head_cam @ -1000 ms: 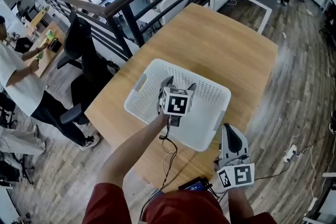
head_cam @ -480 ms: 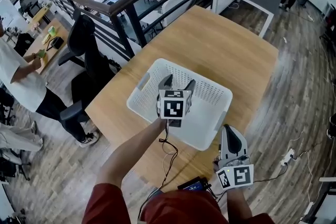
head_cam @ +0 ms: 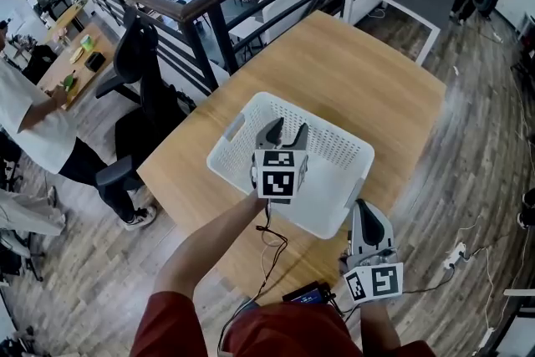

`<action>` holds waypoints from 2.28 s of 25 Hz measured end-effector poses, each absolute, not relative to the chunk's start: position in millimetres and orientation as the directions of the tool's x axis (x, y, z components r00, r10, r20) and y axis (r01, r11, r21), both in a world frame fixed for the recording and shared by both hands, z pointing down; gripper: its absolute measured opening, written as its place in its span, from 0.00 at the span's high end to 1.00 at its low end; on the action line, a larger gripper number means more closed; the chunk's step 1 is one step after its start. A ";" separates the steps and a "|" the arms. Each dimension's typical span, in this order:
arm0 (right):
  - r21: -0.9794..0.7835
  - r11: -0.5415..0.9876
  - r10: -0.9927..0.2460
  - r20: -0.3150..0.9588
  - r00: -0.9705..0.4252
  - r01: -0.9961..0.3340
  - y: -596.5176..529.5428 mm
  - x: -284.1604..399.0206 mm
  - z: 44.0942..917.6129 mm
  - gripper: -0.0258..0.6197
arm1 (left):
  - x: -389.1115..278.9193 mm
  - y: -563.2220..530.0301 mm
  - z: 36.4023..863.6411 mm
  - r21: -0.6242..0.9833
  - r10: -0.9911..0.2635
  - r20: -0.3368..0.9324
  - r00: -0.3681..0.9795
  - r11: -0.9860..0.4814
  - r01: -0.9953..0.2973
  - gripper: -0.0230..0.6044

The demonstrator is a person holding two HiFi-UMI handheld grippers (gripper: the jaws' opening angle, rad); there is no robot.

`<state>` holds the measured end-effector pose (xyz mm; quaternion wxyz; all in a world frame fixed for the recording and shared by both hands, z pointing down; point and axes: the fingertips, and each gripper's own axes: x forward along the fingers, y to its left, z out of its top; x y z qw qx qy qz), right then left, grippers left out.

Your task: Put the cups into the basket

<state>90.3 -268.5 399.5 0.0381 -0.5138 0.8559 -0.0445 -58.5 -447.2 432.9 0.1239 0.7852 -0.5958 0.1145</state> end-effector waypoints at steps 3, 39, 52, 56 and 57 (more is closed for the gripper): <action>-0.114 0.470 -0.882 -0.018 -0.471 -0.875 -267.2 90.3 397.6 0.94 | -60.5 -445.2 429.5 0.068 -0.913 0.318 0.255 -0.247 -0.967 0.69; -0.089 0.497 -0.868 -0.031 -0.496 -0.863 -253.8 73.9 387.5 0.94 | -72.2 -378.8 368.0 0.162 -0.955 0.123 0.269 -0.248 -0.955 0.95; -0.065 0.523 -0.852 -0.042 -0.522 -0.850 -249.4 55.9 381.6 0.94 | -88.5 -320.9 333.8 -0.043 -0.971 -0.049 0.234 -0.232 -0.972 0.95; -0.057 0.529 -0.849 -0.047 -0.527 -0.847 -249.6 50.5 380.0 0.94 | -97.1 -307.6 330.7 -0.047 -0.972 -0.080 0.220 -0.217 -0.975 0.95; -0.055 0.531 -0.847 -0.048 -0.529 -0.846 -249.5 49.1 379.2 0.94 | -99.2 -304.4 330.7 -0.044 -0.973 -0.085 0.216 -0.213 -0.976 0.95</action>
